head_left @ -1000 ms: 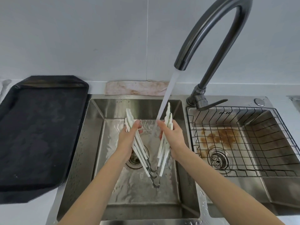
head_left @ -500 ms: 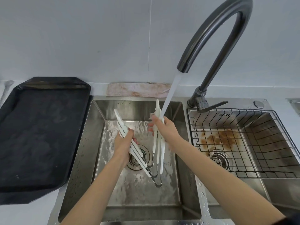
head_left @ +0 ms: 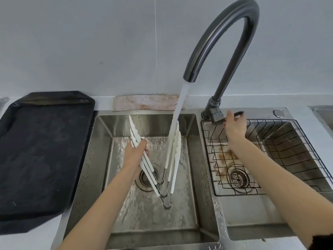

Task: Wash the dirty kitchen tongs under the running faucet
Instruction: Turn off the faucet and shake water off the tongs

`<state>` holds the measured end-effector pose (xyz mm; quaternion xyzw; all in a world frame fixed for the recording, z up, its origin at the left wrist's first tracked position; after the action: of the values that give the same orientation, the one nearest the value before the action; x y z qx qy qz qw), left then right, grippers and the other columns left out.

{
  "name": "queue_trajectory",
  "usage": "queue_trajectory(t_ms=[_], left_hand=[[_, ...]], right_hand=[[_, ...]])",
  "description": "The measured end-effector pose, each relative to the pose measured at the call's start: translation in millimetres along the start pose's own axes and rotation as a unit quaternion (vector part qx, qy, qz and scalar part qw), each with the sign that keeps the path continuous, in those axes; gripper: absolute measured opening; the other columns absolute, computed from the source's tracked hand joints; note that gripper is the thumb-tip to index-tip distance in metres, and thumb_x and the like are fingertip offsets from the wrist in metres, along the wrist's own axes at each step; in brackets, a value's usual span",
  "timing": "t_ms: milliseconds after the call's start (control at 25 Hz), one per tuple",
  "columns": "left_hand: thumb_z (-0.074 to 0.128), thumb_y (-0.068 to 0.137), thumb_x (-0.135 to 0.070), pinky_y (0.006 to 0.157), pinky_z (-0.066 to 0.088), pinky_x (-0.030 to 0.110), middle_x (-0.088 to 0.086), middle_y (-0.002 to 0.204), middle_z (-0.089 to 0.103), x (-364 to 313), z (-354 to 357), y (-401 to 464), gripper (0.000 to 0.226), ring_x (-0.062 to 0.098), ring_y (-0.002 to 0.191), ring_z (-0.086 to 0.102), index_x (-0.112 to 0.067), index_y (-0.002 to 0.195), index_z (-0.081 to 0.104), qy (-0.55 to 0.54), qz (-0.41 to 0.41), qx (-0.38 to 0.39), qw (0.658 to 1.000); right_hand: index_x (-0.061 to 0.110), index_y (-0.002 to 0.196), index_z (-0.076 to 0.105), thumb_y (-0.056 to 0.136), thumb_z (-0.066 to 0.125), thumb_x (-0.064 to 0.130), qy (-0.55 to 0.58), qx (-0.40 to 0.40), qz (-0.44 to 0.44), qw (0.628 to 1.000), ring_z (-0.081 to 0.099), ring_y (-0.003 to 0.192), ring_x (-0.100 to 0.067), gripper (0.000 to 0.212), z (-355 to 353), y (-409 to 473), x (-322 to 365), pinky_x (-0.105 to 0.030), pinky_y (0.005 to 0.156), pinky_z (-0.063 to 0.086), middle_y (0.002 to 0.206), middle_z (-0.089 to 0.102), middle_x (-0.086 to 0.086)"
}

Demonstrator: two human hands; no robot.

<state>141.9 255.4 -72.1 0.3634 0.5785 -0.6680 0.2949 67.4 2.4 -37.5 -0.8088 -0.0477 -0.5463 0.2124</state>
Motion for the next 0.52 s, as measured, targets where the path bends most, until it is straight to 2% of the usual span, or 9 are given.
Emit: queue_trajectory(t_ms=[160,240,360,440,520], left_hand=[[0.052,0.088,-0.011,0.039,0.040,0.020,0.002,0.052,0.042,-0.8,1.2,0.6,0.021,0.006,0.032,0.041,-0.017,0.069,0.044,0.017,-0.006,-0.006,1.000],[0.053,0.087,-0.011,0.041,0.040,0.021,0.000,0.048,0.043,-0.7,1.7,1.5,0.022,0.006,0.032,0.041,-0.017,0.068,0.044,0.021,-0.008,-0.008,1.000],[0.053,0.087,-0.010,0.045,0.040,0.023,-0.005,0.042,0.045,-0.7,3.3,1.6,0.021,0.005,0.031,0.041,-0.018,0.069,0.045,0.008,-0.013,-0.009,1.000],[0.053,0.087,-0.010,0.044,0.040,0.022,-0.006,0.042,0.045,0.1,4.6,1.0,0.020,0.005,0.032,0.041,-0.019,0.070,0.045,-0.004,-0.010,-0.005,1.000],[0.052,0.086,-0.009,0.043,0.040,0.021,-0.008,0.037,0.046,0.5,5.1,-0.6,0.020,0.005,0.031,0.042,-0.018,0.070,0.044,-0.010,-0.012,-0.004,1.000]], right_hand=[[0.004,0.117,0.052,0.099,0.040,0.022,-0.024,-0.033,-0.024,0.999,0.055,0.085,-0.018,0.029,1.3,9.9,0.5,-0.029,0.068,0.045,0.086,0.058,-0.004],[0.008,0.112,0.054,0.098,0.040,0.023,-0.035,-0.034,-0.025,0.998,0.055,0.086,-0.018,0.025,4.1,13.9,4.3,-0.029,0.069,0.046,0.090,0.058,-0.005],[0.005,0.111,0.056,0.097,0.042,0.025,-0.060,-0.026,-0.020,0.998,0.057,0.083,-0.018,0.028,3.6,20.5,11.8,-0.035,0.082,0.051,0.090,0.058,-0.005],[0.005,0.112,0.057,0.097,0.043,0.024,-0.059,-0.013,-0.018,0.998,0.057,0.068,-0.012,0.028,-0.8,19.3,17.6,-0.029,0.072,0.052,0.075,0.058,0.000],[0.004,0.122,0.054,0.097,0.045,0.024,-0.027,0.017,0.008,0.999,0.054,0.064,-0.006,0.033,-5.3,4.9,19.9,-0.023,0.068,0.049,0.072,0.055,0.004]])
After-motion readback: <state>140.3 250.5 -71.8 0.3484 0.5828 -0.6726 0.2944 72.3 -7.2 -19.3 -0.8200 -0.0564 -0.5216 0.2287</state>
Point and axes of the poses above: each hand's wrist, its own y-axis towards the middle knuckle, its own z-axis out of the palm, x = y × z, the point moved 1 cm from there along y, towards the middle knuckle
